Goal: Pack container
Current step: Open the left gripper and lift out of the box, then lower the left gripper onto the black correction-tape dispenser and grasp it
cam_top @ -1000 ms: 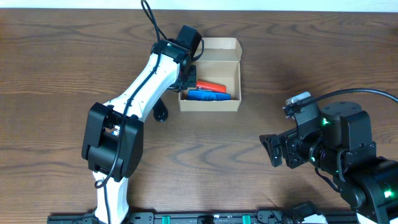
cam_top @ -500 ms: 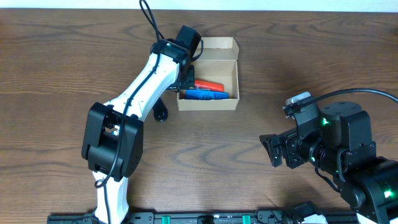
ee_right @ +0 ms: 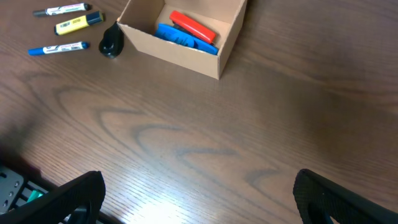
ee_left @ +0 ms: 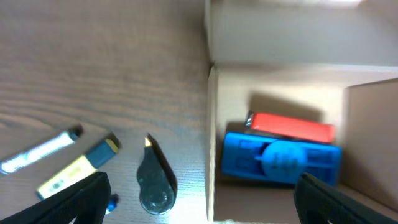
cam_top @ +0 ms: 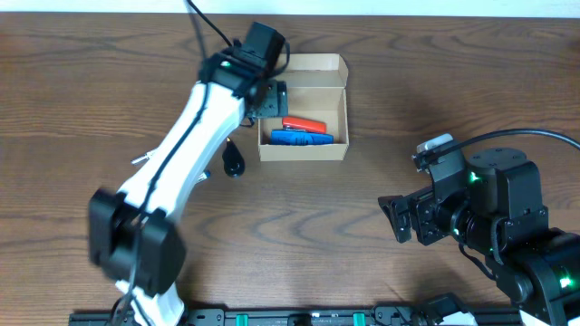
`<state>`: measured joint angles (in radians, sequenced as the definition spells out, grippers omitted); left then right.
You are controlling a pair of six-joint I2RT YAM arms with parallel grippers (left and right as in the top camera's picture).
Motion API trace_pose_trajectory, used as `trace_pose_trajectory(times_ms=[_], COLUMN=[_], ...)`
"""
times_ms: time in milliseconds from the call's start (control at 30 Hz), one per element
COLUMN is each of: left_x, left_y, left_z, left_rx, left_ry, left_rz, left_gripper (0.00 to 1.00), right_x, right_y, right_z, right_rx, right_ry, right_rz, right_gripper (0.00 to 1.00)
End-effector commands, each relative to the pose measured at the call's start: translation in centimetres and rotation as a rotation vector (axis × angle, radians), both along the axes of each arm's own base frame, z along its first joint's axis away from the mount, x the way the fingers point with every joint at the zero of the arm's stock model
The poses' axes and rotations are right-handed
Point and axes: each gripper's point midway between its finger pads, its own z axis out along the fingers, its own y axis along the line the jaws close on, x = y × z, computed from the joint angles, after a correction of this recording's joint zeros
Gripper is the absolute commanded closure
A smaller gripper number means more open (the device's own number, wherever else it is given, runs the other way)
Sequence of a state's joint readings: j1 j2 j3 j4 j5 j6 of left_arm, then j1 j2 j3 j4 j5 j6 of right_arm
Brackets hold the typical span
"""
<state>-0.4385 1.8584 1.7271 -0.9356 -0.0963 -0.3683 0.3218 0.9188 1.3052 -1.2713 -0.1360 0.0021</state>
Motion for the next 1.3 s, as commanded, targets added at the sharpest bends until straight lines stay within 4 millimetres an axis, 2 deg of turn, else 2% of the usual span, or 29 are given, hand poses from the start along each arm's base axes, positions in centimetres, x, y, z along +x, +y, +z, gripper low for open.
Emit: trace_pose_trajectory(times_ms=[0,67,167,233,333,433,533,800,967,1100,1267], left_x=[0.1,0.5,-0.3,-0.8,-1.2,-1.6,-1.9,-3.7,-4.9,-5.5,-6.5], left_y=[0.7,0.7,0.9,2.1,5.0,5.7,6.1,6.8,6.4,6.5,6.5], left_z=[2.5,2.9,2.3,2.0,1.7,0.9,-0.5,-6.5,-8.2,-9.1,-11.5], left_rx=[0.046,0.081,0.104,0.129,0.13,0.061,0.026,0.026,-0.065,-0.064,-0.061], left_ry=[-0.069,-0.094,-0.056,-0.027,0.015,0.074,0.117,0.191,0.187,0.162,0.175], left_rz=[-0.094,-0.16,-0.192,-0.139,0.035,0.029,-0.015,-0.02,-0.048,-0.078,-0.083], left_gripper=[0.05,0.05,0.05,0.05,0.05,0.05,0.05,0.05,0.05,0.05,0.04], right_x=[0.0,0.0,0.0,0.0,0.0,0.0,0.0,0.0,0.0,0.0,0.0], right_y=[-0.1,-0.1,-0.1,-0.1,-0.1,-0.1,-0.1,-0.1,-0.1,-0.1,-0.1], right_z=[-0.1,-0.1,-0.1,-0.1,-0.1,-0.1,-0.1,-0.1,-0.1,-0.1,-0.1], right_rx=[-0.007,-0.006,-0.007,-0.007,-0.006,-0.007,-0.007,-0.007,-0.007,-0.006,-0.006], right_ry=[-0.002,-0.003,-0.002,-0.002,-0.003,-0.002,-0.002,-0.002,-0.002,-0.003,-0.003], right_rz=[0.007,0.007,0.007,0.007,0.007,0.007,0.007,0.007,0.007,0.007,0.007], right_gripper=[0.01,0.01,0.01,0.01,0.01,0.01,0.01,0.01,0.01,0.01,0.01])
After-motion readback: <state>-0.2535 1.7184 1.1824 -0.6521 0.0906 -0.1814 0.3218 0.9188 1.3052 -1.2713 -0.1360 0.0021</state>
